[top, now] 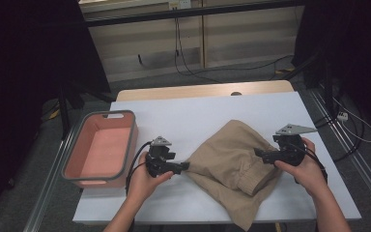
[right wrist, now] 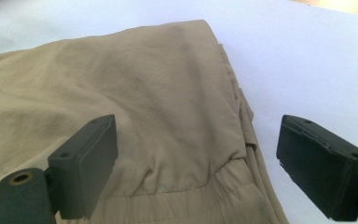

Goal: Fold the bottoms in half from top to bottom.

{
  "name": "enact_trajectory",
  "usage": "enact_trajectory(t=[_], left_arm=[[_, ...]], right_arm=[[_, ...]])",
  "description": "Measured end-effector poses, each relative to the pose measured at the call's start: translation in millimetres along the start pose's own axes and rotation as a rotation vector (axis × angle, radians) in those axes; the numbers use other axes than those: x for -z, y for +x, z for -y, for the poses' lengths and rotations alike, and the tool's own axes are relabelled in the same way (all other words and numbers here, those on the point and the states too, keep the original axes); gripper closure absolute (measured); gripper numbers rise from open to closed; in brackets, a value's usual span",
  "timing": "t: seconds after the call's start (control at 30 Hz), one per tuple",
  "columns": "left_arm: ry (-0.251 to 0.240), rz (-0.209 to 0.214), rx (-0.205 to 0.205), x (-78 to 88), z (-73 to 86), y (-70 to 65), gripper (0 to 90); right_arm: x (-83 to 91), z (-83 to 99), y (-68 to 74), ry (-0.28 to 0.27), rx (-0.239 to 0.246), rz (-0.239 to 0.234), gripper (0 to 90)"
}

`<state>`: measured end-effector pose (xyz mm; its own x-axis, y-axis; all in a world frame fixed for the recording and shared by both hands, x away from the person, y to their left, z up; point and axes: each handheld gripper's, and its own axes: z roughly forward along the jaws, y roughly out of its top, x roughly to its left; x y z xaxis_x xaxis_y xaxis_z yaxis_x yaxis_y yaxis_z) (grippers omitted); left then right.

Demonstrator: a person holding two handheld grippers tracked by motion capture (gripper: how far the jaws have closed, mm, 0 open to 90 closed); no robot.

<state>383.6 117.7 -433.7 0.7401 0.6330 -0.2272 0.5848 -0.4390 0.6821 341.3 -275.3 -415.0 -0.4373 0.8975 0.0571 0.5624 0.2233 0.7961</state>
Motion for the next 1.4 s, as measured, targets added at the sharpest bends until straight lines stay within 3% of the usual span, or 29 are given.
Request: enact_trajectory(t=[0.1,0.5,0.67,0.97,1.17,1.4], left_arm=[[0.034,-0.013,-0.01,-6.8,4.7,0.4,29.7],[0.048,-0.027,-0.027,-10.4,12.7,-3.5,44.4],[0.06,0.008,-0.033,-12.1,12.3,-8.6,65.4],[0.09,0.014,-0.03,-12.0,9.8,-13.1,82.1],[0.114,0.009,-0.016,-9.5,3.3,-12.3,85.4],[0.102,-0.012,0.023,-0.6,-7.1,3.6,85.9]], right_arm=[[-0.7,-0.1,1.2,0.002,0.002,-0.001,11.7],[2.3,0.5,4.0,-0.01,0.009,0.005,11.7],[2.5,1.5,3.5,-0.008,0.01,0.008,11.8],[1.9,1.7,4.6,-0.011,0.024,0.009,11.8],[3.4,1.5,2.8,-0.018,0.025,0.016,11.7],[4.9,3.5,1.4,-0.023,0.021,0.024,11.7]])
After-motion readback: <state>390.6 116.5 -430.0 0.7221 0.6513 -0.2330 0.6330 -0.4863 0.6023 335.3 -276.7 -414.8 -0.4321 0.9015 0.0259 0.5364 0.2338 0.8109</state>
